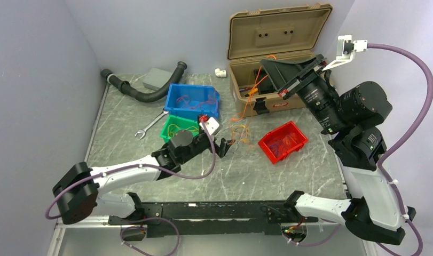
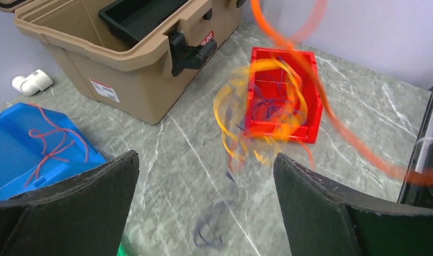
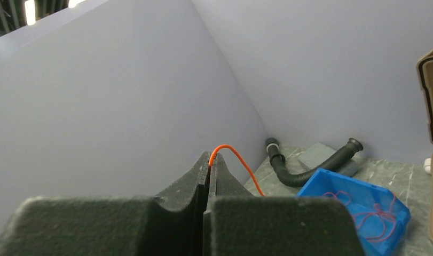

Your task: Untangle the cables

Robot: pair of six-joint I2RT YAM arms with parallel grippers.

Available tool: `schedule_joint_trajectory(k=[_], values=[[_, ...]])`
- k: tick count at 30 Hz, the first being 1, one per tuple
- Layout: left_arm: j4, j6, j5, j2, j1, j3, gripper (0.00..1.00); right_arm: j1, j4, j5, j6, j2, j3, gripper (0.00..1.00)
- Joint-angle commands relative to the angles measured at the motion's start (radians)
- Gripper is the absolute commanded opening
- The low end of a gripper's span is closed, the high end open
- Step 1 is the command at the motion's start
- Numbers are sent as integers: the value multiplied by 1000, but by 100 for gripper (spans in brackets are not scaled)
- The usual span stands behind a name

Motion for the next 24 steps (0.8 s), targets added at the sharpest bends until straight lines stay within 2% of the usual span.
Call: schedule_joint_trajectory(k=[1, 3, 4, 8, 10, 16, 21, 22, 24], values=[[3, -41, 60, 73, 24, 100, 98, 0, 58, -40, 31, -9, -6, 0], [31, -64, 128, 105, 26, 121, 91, -1, 60, -41, 38, -16, -10, 0], [25, -75, 157, 126, 26, 139, 83, 1, 60, -40, 40, -20, -13, 0], [-30, -125, 219, 183, 27, 180, 18, 0, 53, -25, 35, -35, -15, 0], [14, -169, 245, 190, 27, 130, 0, 0, 50, -10, 28, -46, -19, 0], [207, -290, 294, 185, 27, -92, 0, -1, 49, 41, 16, -82, -47, 0], [296, -321, 311, 123, 26, -189, 5, 0, 50, 47, 24, -91, -62, 0], [294, -314, 315, 110, 25, -193, 10, 0, 52, 46, 25, -91, -65, 0], [280, -293, 315, 82, 24, -193, 30, 0, 57, 46, 29, -92, -70, 0]])
